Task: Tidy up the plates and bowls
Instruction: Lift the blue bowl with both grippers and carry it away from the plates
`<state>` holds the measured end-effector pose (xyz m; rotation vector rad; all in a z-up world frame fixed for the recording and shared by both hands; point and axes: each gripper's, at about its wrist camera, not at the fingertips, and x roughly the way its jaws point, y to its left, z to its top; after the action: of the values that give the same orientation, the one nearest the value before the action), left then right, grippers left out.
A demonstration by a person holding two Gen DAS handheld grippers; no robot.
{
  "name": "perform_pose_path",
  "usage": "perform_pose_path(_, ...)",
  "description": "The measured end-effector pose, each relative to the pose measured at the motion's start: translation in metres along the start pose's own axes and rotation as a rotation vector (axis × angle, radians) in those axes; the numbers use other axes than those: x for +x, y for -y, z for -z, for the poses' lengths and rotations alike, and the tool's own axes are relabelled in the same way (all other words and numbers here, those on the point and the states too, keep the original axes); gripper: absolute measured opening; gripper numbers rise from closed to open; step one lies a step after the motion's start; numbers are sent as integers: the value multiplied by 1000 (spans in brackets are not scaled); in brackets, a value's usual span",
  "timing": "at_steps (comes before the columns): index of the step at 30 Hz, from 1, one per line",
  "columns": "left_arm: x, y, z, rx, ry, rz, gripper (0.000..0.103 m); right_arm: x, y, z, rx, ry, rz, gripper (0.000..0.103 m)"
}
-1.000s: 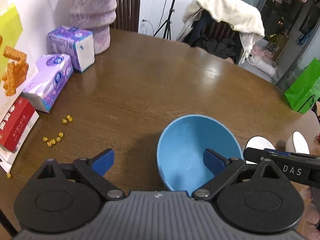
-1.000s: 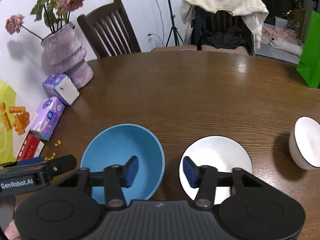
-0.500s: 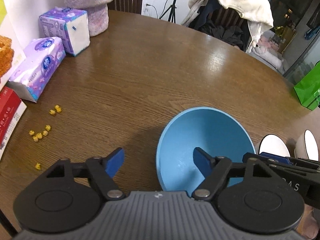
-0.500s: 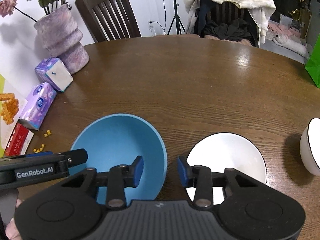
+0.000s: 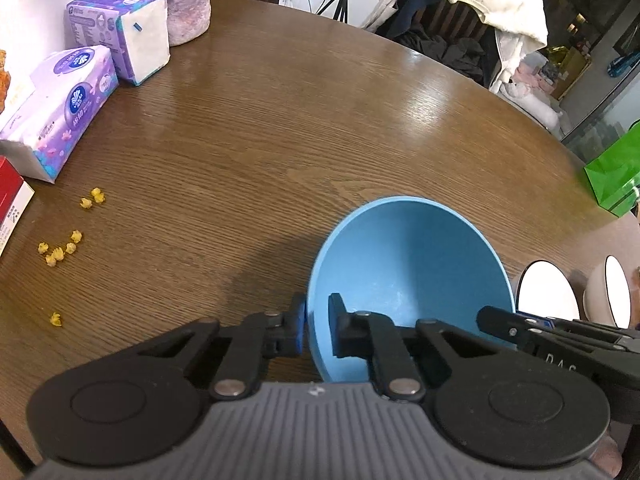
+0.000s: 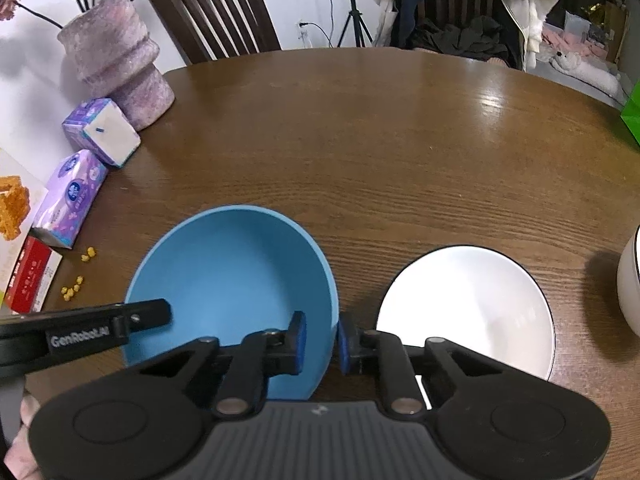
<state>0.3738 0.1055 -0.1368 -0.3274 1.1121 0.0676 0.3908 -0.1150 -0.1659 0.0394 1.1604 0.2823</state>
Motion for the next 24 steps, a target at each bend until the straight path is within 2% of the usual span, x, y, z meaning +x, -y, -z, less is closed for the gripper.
perform_pose_path(3,0,1,0,1,-2,-6,12,1,2,0,15,3,-5,6)
perform_pose_path(24,-7,-4,7,5,-14,-16,9,-3,10,7,72,7,-60,6)
